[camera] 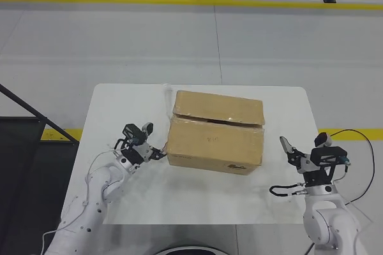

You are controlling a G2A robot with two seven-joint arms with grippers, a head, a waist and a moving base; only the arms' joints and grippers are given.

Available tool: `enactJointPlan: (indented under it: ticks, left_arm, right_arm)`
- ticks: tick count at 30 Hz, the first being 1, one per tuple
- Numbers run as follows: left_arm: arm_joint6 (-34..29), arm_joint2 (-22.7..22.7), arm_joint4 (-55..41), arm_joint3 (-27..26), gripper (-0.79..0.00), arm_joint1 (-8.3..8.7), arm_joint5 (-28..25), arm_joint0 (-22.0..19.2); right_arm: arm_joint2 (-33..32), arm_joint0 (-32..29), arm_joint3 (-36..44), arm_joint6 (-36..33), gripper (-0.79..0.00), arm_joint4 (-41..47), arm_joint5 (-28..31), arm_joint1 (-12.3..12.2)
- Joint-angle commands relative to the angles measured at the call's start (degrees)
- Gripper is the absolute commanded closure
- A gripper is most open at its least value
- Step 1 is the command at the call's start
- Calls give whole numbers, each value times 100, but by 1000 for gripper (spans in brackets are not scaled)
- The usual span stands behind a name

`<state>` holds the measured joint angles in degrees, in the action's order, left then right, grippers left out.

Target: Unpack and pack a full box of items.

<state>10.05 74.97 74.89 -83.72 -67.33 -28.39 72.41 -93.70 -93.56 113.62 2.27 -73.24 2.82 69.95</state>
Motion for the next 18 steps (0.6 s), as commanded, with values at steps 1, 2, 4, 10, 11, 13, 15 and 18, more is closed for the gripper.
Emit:
enactJointPlan:
  ticks: [1,2,4,10,11,13,15,18]
  left_arm:
    - [-1,-14,56,-81,-785,6,-27,41]
    - [-11,-22,91,-119,-785,10,-50,65]
    - [-57,-26,171,-185,-785,20,-80,103]
    - [-114,115,206,-191,-785,33,271,167]
    - [-137,154,121,-134,-785,27,388,144]
    - [-287,215,-50,43,-785,8,676,24]
    - [-511,215,-245,272,-785,-21,877,-212]
    - [-632,62,-93,686,-785,-76,1282,-642]
  right_arm:
    - [-6,-1,-3,-2,-785,9,1,2]
    - [-8,-2,-4,-1,-785,8,4,4]
    - [-14,-5,-4,5,-785,11,9,6]
    - [-34,-36,-7,33,-785,26,12,16]
    - [-40,-44,-5,38,-785,26,15,17]
    - [-60,-65,0,45,-785,40,12,19]
    - [-91,-83,3,54,-785,45,27,20]
    - [-149,-107,3,55,-785,58,34,21]
